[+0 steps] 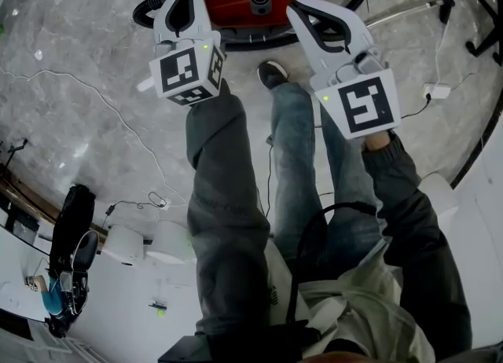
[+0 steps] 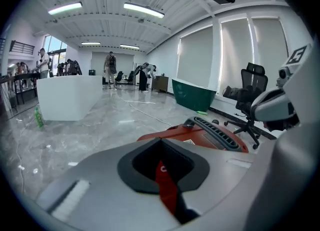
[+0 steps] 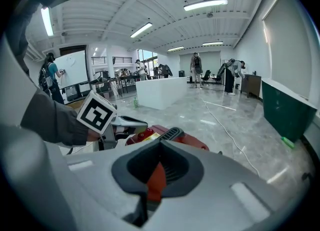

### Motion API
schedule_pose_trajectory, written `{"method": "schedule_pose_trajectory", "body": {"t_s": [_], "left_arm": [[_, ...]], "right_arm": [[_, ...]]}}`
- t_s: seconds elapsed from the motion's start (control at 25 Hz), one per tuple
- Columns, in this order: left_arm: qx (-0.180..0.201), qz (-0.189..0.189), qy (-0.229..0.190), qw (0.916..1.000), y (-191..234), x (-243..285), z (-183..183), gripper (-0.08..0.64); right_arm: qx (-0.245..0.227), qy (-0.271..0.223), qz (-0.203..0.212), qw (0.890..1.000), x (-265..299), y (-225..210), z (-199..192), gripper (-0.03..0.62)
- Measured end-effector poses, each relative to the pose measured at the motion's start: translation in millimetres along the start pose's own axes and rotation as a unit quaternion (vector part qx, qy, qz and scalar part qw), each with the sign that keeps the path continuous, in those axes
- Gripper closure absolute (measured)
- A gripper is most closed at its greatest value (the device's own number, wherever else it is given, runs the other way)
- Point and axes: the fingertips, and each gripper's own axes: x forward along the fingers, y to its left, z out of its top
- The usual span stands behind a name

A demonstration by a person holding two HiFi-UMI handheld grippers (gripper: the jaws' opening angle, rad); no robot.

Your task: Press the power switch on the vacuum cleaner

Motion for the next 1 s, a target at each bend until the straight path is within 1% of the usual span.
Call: {"method": "schedule_pose_trajectory", "body": {"t_s": [0.16,0.24,0.56,0.64,0.72,0.8,0.92,1.0], "left_arm": [[0.013,-0.013,0.031,0.9994,1,14,-1,0.554],[0.016,-0.016,0.033,0.9992,1,14,-2,0.554],[0.010,-0.013,0.039,0.9991,2,15,-2,0.554],[0.017,-0.010,0.047,0.9987,2,16,-4,0.554],[0.028,-0.008,0.058,0.9979,1,16,-4,0.554],[0.026,-0.010,0.069,0.9972,1,18,-3,0.554],[0.011,-0.025,0.094,0.9952,2,23,-6,0.554],[0.014,-0.040,0.114,0.9926,2,27,-10,0.555]], "right_arm": [[0.003,0.001,0.001,1.000,1,1,-2,0.591],[0.006,0.000,0.001,1.000,0,1,-1,0.591],[0.006,0.005,-0.003,1.000,1,-4,-3,0.591],[0.002,0.006,0.000,1.000,2,-3,-5,0.591],[0.003,0.005,0.001,1.000,2,-1,-4,0.591],[0.007,0.004,0.002,1.000,1,1,-3,0.591],[0.010,0.003,0.005,1.000,1,2,-2,0.591],[0.011,0.000,0.006,1.000,1,3,-3,0.591]]}}
